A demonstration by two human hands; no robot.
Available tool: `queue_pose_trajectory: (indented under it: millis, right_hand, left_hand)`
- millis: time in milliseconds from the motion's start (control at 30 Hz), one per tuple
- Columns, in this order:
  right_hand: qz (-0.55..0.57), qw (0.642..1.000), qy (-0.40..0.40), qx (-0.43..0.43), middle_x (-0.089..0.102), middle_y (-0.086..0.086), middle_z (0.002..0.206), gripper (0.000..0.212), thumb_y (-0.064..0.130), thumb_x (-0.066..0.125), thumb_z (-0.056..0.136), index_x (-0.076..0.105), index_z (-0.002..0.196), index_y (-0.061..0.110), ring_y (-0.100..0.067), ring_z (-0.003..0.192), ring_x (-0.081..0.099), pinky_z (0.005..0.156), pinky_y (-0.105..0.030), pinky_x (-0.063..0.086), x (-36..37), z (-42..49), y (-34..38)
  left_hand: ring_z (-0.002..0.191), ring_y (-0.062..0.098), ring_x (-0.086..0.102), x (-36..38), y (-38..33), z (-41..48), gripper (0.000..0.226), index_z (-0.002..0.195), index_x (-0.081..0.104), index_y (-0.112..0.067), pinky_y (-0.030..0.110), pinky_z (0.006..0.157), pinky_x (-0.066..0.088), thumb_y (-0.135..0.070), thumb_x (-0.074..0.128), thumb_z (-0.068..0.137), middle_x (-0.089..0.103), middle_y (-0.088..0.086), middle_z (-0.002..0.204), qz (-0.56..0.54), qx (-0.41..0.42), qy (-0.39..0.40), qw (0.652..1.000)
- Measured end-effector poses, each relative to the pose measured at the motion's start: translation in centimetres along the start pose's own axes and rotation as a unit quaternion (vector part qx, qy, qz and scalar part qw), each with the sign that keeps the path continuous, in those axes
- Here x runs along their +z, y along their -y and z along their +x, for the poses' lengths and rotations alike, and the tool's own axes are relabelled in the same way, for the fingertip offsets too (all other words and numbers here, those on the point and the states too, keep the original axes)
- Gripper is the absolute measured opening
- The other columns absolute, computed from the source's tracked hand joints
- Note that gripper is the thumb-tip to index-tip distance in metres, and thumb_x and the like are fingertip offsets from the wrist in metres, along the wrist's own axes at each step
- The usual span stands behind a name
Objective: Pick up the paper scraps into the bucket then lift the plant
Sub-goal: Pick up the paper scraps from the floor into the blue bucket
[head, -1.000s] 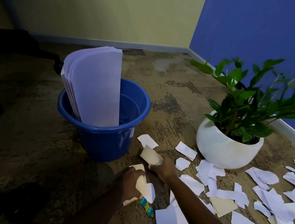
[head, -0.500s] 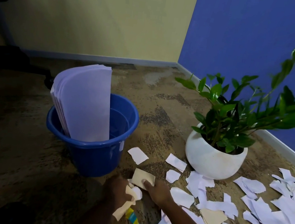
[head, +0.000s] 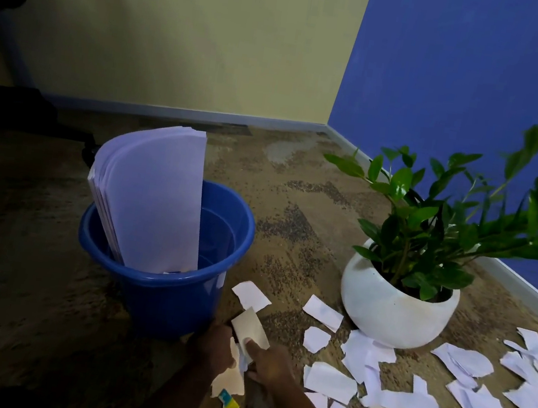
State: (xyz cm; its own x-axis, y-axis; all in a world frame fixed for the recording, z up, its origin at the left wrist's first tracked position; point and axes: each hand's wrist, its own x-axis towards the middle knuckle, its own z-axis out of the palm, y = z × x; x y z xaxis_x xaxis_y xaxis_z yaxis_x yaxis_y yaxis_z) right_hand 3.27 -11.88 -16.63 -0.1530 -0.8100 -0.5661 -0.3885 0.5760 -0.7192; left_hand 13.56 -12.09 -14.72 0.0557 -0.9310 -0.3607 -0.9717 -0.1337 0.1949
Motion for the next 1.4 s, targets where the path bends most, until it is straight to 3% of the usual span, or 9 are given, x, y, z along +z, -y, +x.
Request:
queue_pose_trajectory:
  millis: [167,267,567,667,800,967,1133,1267,1400]
  right_hand:
    - [0.066,0.998,0.014,0.009,0.059,-0.008,0.089,0.030,0.031,0.056,0.092,0.062,0.098,0.003,-0.016,0.079,0.057,0.064,-0.020,0.044,0.0,-0.5,0.3]
    - [0.122,0.992,0.023,-0.004,0.062,-0.011,0.098,0.031,0.025,0.057,0.092,0.062,0.110,0.000,-0.018,0.087,0.057,0.073,-0.025,0.043,-0.6,-1.2,0.8]
    - [0.369,0.920,0.094,-0.090,0.069,-0.010,0.087,0.021,0.013,0.054,0.093,0.060,0.111,0.006,-0.022,0.074,0.065,0.069,-0.036,0.054,-5.9,-4.2,4.9]
    - [0.434,0.881,0.109,-0.153,0.069,-0.013,0.088,0.024,0.008,0.048,0.094,0.057,0.115,0.000,-0.023,0.075,0.065,0.074,-0.035,0.054,-7.7,-5.5,8.2]
    - [0.442,0.868,0.087,-0.209,0.065,-0.018,0.101,0.029,0.004,0.049,0.093,0.053,0.121,-0.004,-0.022,0.078,0.062,0.073,-0.033,0.055,-8.2,-7.7,12.8]
    - [0.396,0.889,-0.027,-0.228,0.065,-0.024,0.112,0.030,0.007,0.062,0.088,0.059,0.115,-0.006,-0.025,0.076,0.063,0.071,-0.038,0.054,-5.4,-9.5,17.2]
    - [0.339,0.907,-0.129,-0.214,0.069,-0.020,0.110,0.029,0.014,0.064,0.087,0.063,0.110,-0.005,-0.028,0.088,0.066,0.076,-0.039,0.054,-1.9,-9.3,19.9]
    - [0.265,0.943,-0.078,-0.185,0.063,-0.020,0.124,0.035,0.009,0.056,0.092,0.057,0.125,-0.001,-0.028,0.100,0.062,0.080,-0.036,0.050,0.7,-8.9,19.8]
    - [0.184,0.956,-0.054,-0.221,0.050,-0.012,0.141,0.051,0.007,0.055,0.092,0.041,0.141,0.012,-0.026,0.105,0.061,0.077,-0.031,0.049,0.6,-9.3,18.8]
  left_hand:
    - [0.134,0.020,0.044,-0.9,-0.3,-0.2,0.045,0.138,0.044,-0.011,0.031,0.113,0.037,-0.021,0.053,0.095,0.046,0.008,0.144,-0.011,-0.001,0.008,1.000]
    - [0.136,0.019,0.043,-1.6,-0.6,0.0,0.045,0.139,0.044,-0.014,0.030,0.114,0.035,-0.019,0.053,0.095,0.046,0.006,0.145,-0.128,0.004,0.005,0.992]
    - [0.113,0.026,0.059,-7.1,-3.9,-2.8,0.029,0.112,0.060,-0.007,0.040,0.097,0.048,-0.009,0.067,0.084,0.064,0.010,0.122,-0.376,0.073,-0.076,0.920]
    - [0.110,0.026,0.058,-10.6,-5.1,-3.6,0.027,0.115,0.059,-0.010,0.029,0.083,0.044,-0.011,0.062,0.088,0.064,0.011,0.119,-0.407,0.099,-0.136,0.898]
    - [0.103,0.030,0.059,-15.4,-5.0,-4.5,0.027,0.119,0.055,-0.007,0.030,0.075,0.044,0.000,0.047,0.094,0.061,0.017,0.121,-0.480,0.127,-0.193,0.846]
    - [0.081,0.005,0.049,-19.3,-2.1,-5.3,0.031,0.128,0.050,-0.014,0.021,0.064,0.046,-0.008,0.043,0.098,0.056,0.007,0.126,-0.549,0.092,-0.270,0.786]
    - [0.119,0.025,0.051,-18.6,1.9,-5.3,0.038,0.138,0.040,-0.012,0.043,0.105,0.043,-0.016,0.037,0.101,0.049,0.014,0.135,-0.438,0.003,-0.371,0.818]
    - [0.131,0.029,0.042,-16.4,3.6,-5.5,0.047,0.146,0.027,-0.009,0.040,0.109,0.033,-0.017,0.036,0.101,0.042,0.016,0.142,-0.338,-0.025,-0.367,0.866]
    - [0.143,0.025,0.027,-14.1,3.8,-6.0,0.056,0.150,0.017,-0.009,0.037,0.119,0.024,-0.015,0.039,0.099,0.029,0.013,0.153,-0.196,0.047,-0.354,0.913]
